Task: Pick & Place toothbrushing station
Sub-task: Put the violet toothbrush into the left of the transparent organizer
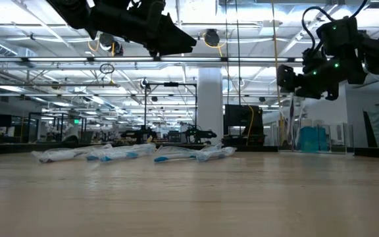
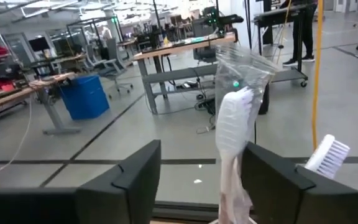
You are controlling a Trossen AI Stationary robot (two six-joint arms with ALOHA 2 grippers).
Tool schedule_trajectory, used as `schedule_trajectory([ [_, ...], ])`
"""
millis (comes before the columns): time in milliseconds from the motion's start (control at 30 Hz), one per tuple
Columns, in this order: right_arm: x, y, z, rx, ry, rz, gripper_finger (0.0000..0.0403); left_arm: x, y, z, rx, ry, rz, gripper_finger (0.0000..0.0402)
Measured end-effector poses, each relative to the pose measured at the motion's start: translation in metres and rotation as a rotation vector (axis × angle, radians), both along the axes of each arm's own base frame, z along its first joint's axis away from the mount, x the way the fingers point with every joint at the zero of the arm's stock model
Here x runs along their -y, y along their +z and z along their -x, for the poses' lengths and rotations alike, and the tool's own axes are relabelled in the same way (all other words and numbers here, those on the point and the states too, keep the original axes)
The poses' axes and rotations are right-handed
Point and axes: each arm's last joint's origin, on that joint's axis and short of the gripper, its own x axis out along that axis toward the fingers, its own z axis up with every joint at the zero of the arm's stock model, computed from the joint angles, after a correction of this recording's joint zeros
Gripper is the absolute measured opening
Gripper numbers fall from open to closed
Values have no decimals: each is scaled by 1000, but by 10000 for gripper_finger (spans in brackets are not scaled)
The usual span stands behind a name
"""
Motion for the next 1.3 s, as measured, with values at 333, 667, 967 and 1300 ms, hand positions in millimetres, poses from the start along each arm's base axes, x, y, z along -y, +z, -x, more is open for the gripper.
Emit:
schedule_trajectory([
  [333,-2,-15,-2,-99,99,-121,231,0,0,0,0,0,0,241],
  [667,0,-12,4,-207,-127,-56,218,0,0,0,1,2,14,241],
  [967,1,10,4,-215,-162,120,204,0,0,0,2,2,15,241],
  [1300,-31,35,-10,-35,295,294,187,0,0,0,1,2,14,241],
])
